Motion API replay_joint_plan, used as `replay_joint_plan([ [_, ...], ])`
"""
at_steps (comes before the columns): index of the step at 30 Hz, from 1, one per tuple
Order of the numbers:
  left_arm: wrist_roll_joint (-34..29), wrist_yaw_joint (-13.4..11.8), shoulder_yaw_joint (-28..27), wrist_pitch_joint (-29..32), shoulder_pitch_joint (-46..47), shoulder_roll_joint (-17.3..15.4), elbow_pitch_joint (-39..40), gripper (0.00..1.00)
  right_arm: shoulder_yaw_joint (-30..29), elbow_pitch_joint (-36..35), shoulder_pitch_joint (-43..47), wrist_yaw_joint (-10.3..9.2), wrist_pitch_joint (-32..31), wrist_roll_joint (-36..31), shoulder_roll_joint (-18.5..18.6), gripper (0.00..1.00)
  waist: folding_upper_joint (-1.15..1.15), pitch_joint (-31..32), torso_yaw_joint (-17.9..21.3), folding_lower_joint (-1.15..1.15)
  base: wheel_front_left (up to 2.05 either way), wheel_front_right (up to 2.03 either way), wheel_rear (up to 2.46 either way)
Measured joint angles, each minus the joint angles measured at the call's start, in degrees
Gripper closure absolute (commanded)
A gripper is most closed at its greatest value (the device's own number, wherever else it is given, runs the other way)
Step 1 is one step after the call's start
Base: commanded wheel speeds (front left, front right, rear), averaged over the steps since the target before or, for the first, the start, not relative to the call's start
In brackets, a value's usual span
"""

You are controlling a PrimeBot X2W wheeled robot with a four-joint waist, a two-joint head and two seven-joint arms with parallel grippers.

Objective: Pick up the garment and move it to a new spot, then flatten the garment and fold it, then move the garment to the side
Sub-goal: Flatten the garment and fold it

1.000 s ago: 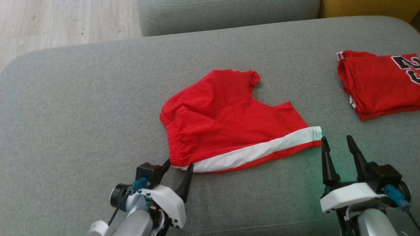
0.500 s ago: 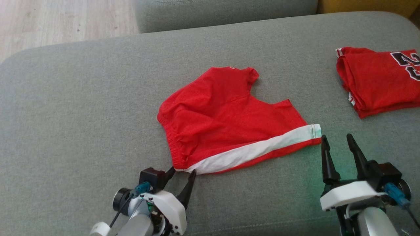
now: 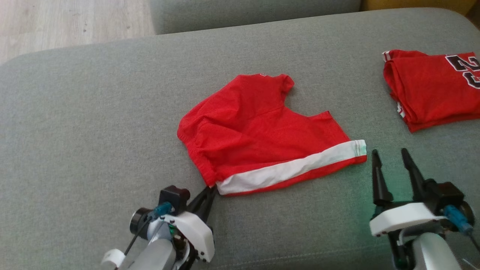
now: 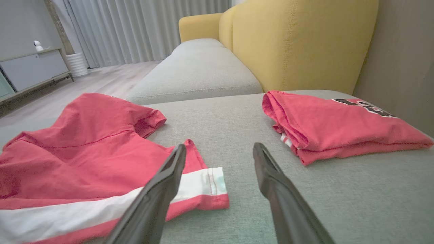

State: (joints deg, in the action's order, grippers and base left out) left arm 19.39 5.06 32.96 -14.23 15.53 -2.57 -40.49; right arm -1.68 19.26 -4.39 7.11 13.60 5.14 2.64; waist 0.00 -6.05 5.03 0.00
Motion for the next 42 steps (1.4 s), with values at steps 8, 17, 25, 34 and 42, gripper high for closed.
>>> replay_joint_plan([
  [8,-1.22,-1.04,-4.37,0.00,-0.08,-0.01,3.53,1.00,-4.10,2.82,-2.05,0.00,-4.52,-5.25,0.00,0.00,0.00,-0.67,-0.49,0.00,0.00,0.00,0.00],
  [17,-2.70,-0.49,-6.22,0.00,-0.98,-0.01,5.68,1.00,0.58,11.74,-9.53,0.00,-11.99,-5.65,0.43,0.00,0.00,-1.51,-0.98,0.00,0.00,0.00,0.00],
  [25,-3.19,0.04,-6.34,0.00,-1.38,0.01,6.93,1.00,6.08,19.03,-15.47,0.00,-16.23,-1.31,4.55,0.00,0.00,-2.44,-2.42,0.00,0.00,0.00,0.00],
  [34,-3.18,0.03,-6.46,0.00,-1.38,0.02,7.71,1.00,10.63,20.97,-16.25,0.00,-17.00,1.53,5.75,0.04,0.00,-2.84,-2.93,0.00,0.00,0.00,0.00],
  [42,-3.18,0.01,-6.99,0.00,-1.38,0.02,7.95,1.00,11.31,23.01,-18.03,0.00,-17.14,3.44,5.91,0.02,0.00,-3.27,-2.61,0.00,0.00,0.00,0.00],
])
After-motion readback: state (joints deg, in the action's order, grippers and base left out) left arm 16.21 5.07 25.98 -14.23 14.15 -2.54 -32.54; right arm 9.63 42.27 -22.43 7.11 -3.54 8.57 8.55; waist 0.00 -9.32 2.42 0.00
